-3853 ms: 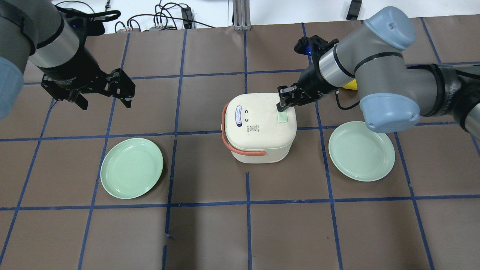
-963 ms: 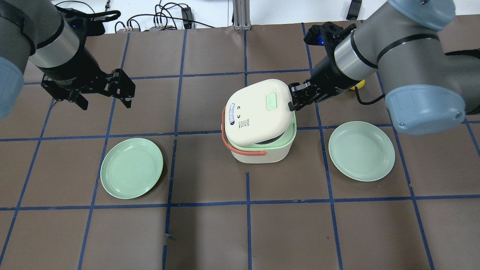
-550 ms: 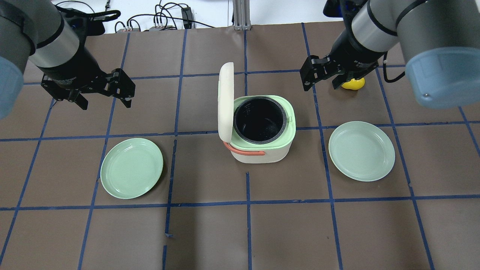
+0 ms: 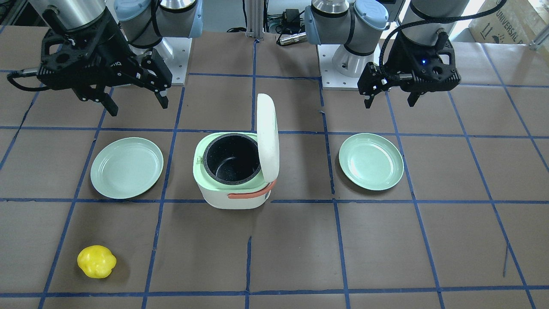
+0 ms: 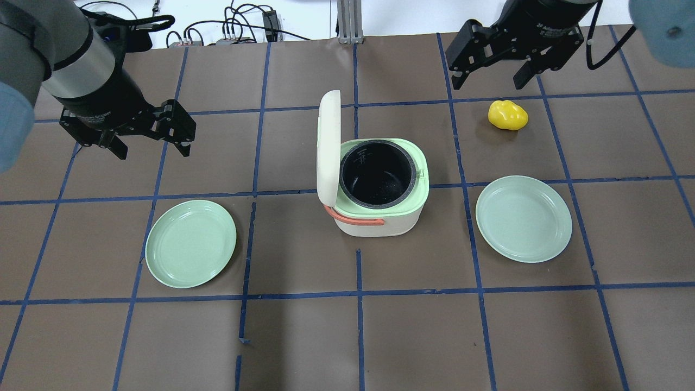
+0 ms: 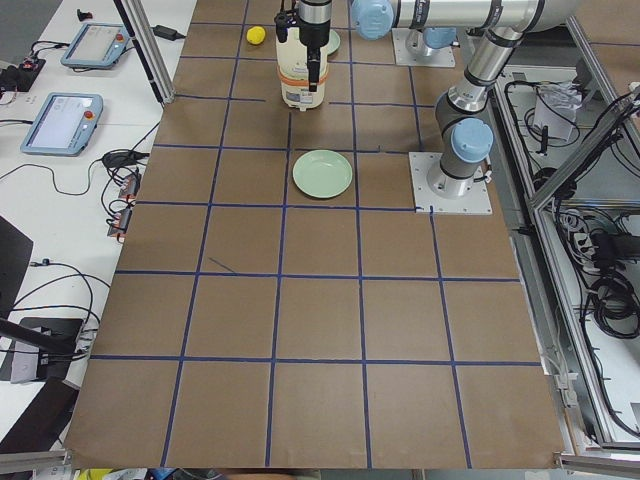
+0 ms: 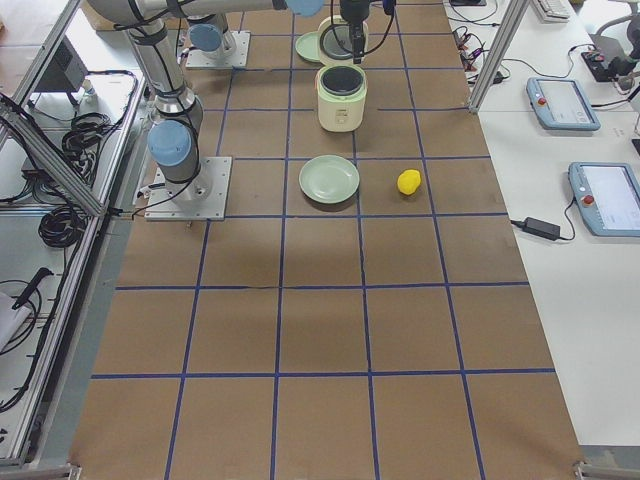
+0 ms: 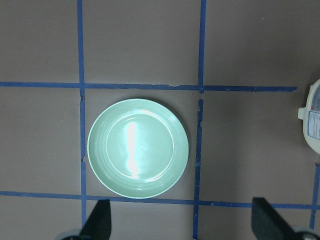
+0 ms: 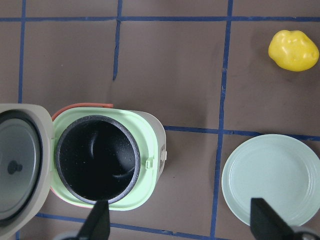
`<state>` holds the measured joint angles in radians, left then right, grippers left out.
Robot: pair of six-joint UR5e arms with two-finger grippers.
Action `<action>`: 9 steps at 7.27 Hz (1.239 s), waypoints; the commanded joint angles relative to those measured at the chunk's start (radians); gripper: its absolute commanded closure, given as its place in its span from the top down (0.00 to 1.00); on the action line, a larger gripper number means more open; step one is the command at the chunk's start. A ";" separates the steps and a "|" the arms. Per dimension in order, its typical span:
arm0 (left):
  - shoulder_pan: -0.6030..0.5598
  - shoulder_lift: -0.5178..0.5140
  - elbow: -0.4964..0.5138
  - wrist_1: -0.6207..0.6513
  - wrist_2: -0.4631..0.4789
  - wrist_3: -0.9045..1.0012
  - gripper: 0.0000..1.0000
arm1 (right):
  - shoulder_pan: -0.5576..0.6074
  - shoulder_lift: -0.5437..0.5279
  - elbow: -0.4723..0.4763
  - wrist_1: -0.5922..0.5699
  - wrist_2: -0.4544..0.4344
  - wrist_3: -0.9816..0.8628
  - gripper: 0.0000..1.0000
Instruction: Press rice cooker button
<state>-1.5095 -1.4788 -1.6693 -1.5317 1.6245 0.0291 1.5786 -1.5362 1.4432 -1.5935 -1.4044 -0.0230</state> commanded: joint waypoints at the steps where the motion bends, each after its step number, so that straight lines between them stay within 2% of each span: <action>1: 0.000 0.000 0.000 -0.001 0.000 0.000 1.00 | 0.000 0.027 -0.029 0.000 -0.031 0.150 0.97; 2: 0.000 0.000 0.000 0.001 0.000 0.000 1.00 | 0.000 0.045 -0.033 0.001 -0.135 0.156 0.97; 4: 0.000 0.000 0.000 -0.001 0.000 0.000 1.00 | 0.001 0.048 -0.012 0.007 -0.146 0.264 1.00; 6: 0.000 0.000 0.000 0.001 0.000 0.000 1.00 | 0.001 0.050 0.014 0.018 -0.185 0.202 1.00; 7: 0.000 0.000 0.000 -0.001 0.000 0.000 1.00 | 0.001 0.051 0.022 0.015 -0.182 0.086 0.99; 8: 0.000 0.000 0.000 0.001 0.000 0.002 1.00 | 0.001 0.051 0.025 0.015 -0.168 0.086 0.99; 9: 0.000 0.000 0.000 -0.001 0.000 0.000 1.00 | 0.001 0.051 0.029 0.014 -0.106 0.103 0.99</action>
<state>-1.5094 -1.4788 -1.6690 -1.5317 1.6245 0.0298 1.5800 -1.4852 1.4664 -1.5788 -1.5607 0.0821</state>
